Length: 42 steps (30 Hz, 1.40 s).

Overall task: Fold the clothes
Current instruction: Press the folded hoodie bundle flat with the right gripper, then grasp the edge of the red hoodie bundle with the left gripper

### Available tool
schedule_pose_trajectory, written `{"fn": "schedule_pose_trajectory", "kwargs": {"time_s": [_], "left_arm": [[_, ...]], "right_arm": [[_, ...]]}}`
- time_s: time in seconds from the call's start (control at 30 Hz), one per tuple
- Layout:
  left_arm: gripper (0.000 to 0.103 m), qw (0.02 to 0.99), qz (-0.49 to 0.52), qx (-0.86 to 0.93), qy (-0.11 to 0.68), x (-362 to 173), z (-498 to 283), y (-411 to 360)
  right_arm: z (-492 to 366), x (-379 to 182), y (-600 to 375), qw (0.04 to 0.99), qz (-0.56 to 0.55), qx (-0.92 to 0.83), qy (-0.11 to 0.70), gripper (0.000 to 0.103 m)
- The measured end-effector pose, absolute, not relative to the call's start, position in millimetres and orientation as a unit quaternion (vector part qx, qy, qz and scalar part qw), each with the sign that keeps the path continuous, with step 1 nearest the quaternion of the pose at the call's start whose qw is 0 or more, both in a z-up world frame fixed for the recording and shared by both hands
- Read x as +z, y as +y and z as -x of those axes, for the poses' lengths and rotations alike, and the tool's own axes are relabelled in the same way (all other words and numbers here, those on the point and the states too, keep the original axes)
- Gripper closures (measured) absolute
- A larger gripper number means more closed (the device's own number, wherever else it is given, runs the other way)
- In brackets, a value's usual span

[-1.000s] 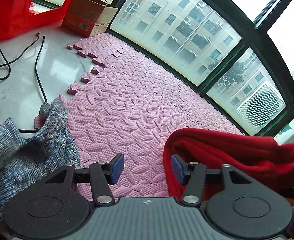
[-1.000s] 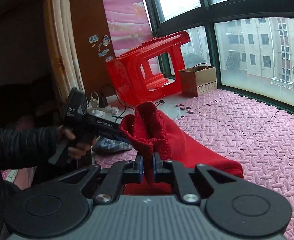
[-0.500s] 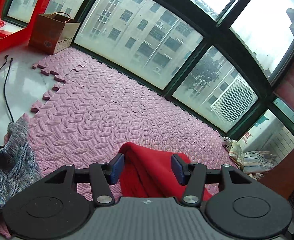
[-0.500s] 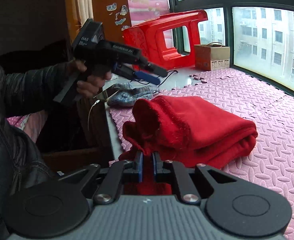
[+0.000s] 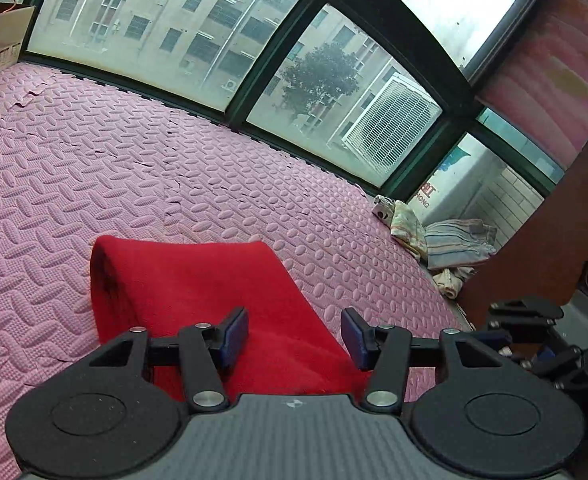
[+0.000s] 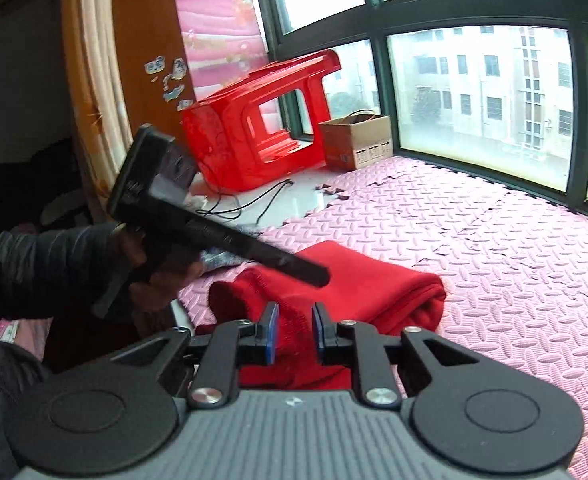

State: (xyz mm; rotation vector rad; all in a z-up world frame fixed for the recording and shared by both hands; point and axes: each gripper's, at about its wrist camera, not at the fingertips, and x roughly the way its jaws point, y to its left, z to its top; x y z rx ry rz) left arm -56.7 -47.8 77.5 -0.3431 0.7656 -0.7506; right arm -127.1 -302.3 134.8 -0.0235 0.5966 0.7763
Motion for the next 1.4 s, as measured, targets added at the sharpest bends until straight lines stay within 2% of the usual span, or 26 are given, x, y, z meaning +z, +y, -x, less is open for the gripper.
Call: {"fn": "schedule_pose_trajectory", "kwargs": {"time_s": [0.07, 0.17, 0.47, 0.63, 0.9, 1.07, 1.17, 1.23, 1.4], "left_arm": [[0.049, 0.842, 0.155, -0.367, 0.363, 74, 69, -49], [0.049, 0.841, 0.142, -0.375, 0.364, 70, 82, -50], [0.049, 0.841, 0.119, -0.382, 0.364, 61, 102, -51], [0.049, 0.844, 0.082, -0.386, 0.364, 52, 110, -61], [0.048, 0.852, 0.059, -0.385, 0.349, 51, 118, -66], [0.047, 0.855, 0.061, -0.382, 0.347, 50, 118, -66], [0.047, 0.857, 0.061, -0.38, 0.343, 48, 119, -67], [0.047, 0.859, 0.059, -0.378, 0.34, 46, 119, -69], [0.046, 0.861, 0.063, -0.378, 0.336, 45, 120, -68]], "right_arm": [[112, 133, -298, 0.889, 0.011, 0.358, 0.285, 0.078], [89, 125, -285, 0.892, 0.007, 0.344, 0.293, 0.076], [66, 73, -251, 0.876, 0.036, 0.335, 0.346, 0.076], [71, 45, -262, 0.872, 0.001, 0.322, 0.369, 0.077], [47, 75, -262, 0.885, 0.002, 0.306, 0.349, 0.077], [10, 64, -251, 0.9, 0.015, 0.257, 0.352, 0.076], [-4, 42, -249, 0.894, 0.025, 0.241, 0.376, 0.088], [-4, 32, -245, 0.894, 0.043, 0.245, 0.372, 0.088], [1, 57, -225, 0.885, 0.095, 0.275, 0.365, 0.082]]}}
